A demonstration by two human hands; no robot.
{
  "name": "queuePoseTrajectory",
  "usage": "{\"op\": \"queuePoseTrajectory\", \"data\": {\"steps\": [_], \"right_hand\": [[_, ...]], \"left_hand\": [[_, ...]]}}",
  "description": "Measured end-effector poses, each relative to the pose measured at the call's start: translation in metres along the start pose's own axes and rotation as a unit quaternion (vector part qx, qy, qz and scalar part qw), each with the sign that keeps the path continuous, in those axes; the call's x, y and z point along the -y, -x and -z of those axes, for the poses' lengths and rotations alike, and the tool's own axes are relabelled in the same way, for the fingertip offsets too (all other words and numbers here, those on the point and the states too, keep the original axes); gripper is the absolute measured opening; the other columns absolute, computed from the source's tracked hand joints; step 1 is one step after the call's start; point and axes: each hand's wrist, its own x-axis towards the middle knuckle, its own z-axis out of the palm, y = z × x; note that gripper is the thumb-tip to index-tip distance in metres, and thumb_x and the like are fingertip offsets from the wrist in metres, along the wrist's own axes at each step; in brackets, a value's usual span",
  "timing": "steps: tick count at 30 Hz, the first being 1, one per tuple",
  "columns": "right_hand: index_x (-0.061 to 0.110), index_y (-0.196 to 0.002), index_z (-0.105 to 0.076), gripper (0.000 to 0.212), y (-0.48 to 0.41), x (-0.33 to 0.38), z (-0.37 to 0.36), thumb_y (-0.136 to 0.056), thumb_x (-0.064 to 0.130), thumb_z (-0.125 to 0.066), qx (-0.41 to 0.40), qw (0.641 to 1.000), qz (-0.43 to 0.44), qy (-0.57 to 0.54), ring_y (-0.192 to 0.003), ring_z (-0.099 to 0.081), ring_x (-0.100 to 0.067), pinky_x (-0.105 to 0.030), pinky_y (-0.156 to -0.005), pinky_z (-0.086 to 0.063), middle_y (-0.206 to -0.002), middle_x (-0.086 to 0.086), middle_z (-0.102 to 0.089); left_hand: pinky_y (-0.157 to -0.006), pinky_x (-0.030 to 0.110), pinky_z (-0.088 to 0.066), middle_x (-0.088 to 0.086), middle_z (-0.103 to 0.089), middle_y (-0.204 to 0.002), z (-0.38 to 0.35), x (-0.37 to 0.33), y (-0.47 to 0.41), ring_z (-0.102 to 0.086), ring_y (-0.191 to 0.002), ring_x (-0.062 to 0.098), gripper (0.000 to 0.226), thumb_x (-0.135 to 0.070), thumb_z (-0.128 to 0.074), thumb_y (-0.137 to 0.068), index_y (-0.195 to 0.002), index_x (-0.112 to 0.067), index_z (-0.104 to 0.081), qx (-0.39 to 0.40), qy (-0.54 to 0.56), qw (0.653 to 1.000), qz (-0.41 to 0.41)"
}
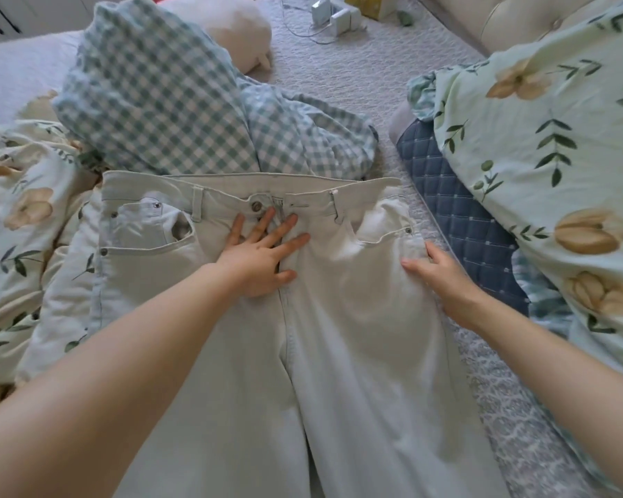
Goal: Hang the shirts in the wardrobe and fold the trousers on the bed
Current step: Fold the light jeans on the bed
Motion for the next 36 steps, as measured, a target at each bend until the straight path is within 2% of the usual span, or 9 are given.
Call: {"op": "queuePoseTrajectory", "data": {"steps": [4, 8, 11, 15, 18, 24, 28, 30, 36], "right_hand": [[0.034, -0.112, -0.056, 0.030, 0.046, 0.028, -0.015, -0.095, 0.009, -0.056, -0.031, 0.995, 0.084, -0.043, -0.091, -0.070, -0.012, -0.033, -0.079, -0.059, -0.108, 0.003, -0.069], [0.028, -0.116, -0.056, 0.029, 0.081, 0.051, -0.040, -0.093, 0.010, -0.057, -0.058, 0.985, 0.155, -0.038, -0.103, -0.065, -0.013, -0.043, -0.094, -0.053, -0.113, 0.004, -0.067], [0.023, -0.128, -0.052, 0.036, 0.106, 0.068, -0.069, -0.093, 0.011, -0.057, -0.058, 0.980, 0.191, -0.018, -0.107, -0.062, -0.007, -0.035, -0.097, -0.050, -0.117, 0.006, -0.064], [0.019, -0.138, -0.047, 0.046, 0.138, 0.082, -0.124, -0.094, 0.006, -0.055, -0.060, 0.970, 0.234, 0.027, -0.110, -0.054, 0.001, -0.015, -0.098, -0.043, -0.125, 0.010, -0.058], [0.022, -0.142, -0.044, 0.055, 0.155, 0.086, -0.173, -0.092, 0.000, -0.051, -0.037, 0.967, 0.249, 0.043, -0.122, -0.049, -0.001, -0.012, -0.105, -0.034, -0.135, 0.010, -0.055], [0.029, -0.143, -0.044, 0.059, 0.162, 0.091, -0.264, -0.093, -0.002, -0.043, -0.067, 0.966, 0.229, 0.097, -0.130, -0.046, -0.014, -0.017, -0.103, -0.032, -0.141, 0.004, -0.053], [0.032, -0.143, -0.043, 0.057, 0.151, 0.099, -0.308, -0.094, 0.004, -0.041, -0.115, 0.962, 0.206, 0.138, -0.125, -0.050, -0.025, -0.028, -0.105, -0.036, -0.137, -0.005, -0.055], [0.030, -0.145, -0.040, 0.059, 0.145, 0.104, -0.325, -0.093, 0.002, -0.041, -0.122, 0.961, 0.190, 0.162, -0.121, -0.051, -0.030, -0.032, -0.101, -0.038, -0.133, -0.010, -0.055], [0.019, -0.134, -0.047, 0.048, 0.124, 0.109, -0.377, -0.091, 0.000, -0.042, -0.107, 0.958, 0.174, 0.199, -0.106, -0.054, -0.036, -0.034, -0.081, -0.039, -0.117, -0.016, -0.056]], "left_hand": [[-0.113, 0.060, 0.015, -0.016, 0.019, -0.160, 0.029, -0.013, 0.009, 0.025, -0.147, 0.019, 0.073, -0.052, -0.047, -0.094, -0.152, -0.047, -0.003, 0.045, 0.051, 0.998, 0.015], [-0.119, 0.055, 0.001, -0.009, -0.004, -0.164, 0.056, -0.024, 0.031, 0.011, -0.150, 0.020, 0.058, -0.047, -0.047, -0.099, -0.152, -0.036, -0.026, 0.024, 0.247, 0.968, 0.032], [-0.111, 0.033, -0.027, -0.003, -0.039, -0.153, 0.079, -0.021, 0.053, -0.029, -0.143, 0.016, 0.045, -0.041, -0.044, -0.102, -0.143, -0.023, -0.048, -0.039, 0.491, 0.869, 0.052], [-0.098, 0.037, -0.049, 0.003, -0.066, -0.124, 0.102, -0.004, 0.082, -0.063, -0.112, 0.018, 0.037, -0.043, -0.042, -0.102, -0.117, -0.016, -0.063, -0.045, 0.703, 0.703, 0.092], [-0.078, 0.032, -0.057, 0.003, -0.072, -0.100, 0.113, 0.013, 0.104, -0.070, -0.082, 0.016, 0.039, -0.046, -0.048, -0.099, -0.105, -0.012, -0.066, -0.051, 0.753, 0.648, 0.103], [-0.061, 0.026, -0.055, 0.000, -0.074, -0.078, 0.107, 0.057, 0.146, -0.070, -0.071, 0.014, 0.038, -0.044, -0.063, -0.090, -0.096, -0.007, -0.071, -0.062, 0.760, 0.644, 0.057], [-0.073, 0.031, -0.060, 0.005, -0.076, -0.086, 0.092, 0.098, 0.157, -0.073, -0.080, 0.020, 0.020, -0.029, -0.074, -0.085, -0.093, -0.011, -0.073, -0.116, 0.715, 0.688, 0.053], [-0.075, 0.033, -0.060, 0.008, -0.076, -0.087, 0.082, 0.119, 0.153, -0.074, -0.083, 0.023, 0.004, -0.016, -0.073, -0.086, -0.087, -0.012, -0.074, -0.165, 0.680, 0.711, 0.075], [-0.074, 0.039, -0.061, 0.016, -0.072, -0.093, 0.058, 0.167, 0.123, -0.071, -0.079, 0.028, 0.010, -0.011, -0.069, -0.089, -0.079, -0.010, -0.068, -0.192, 0.663, 0.701, 0.181]]}}
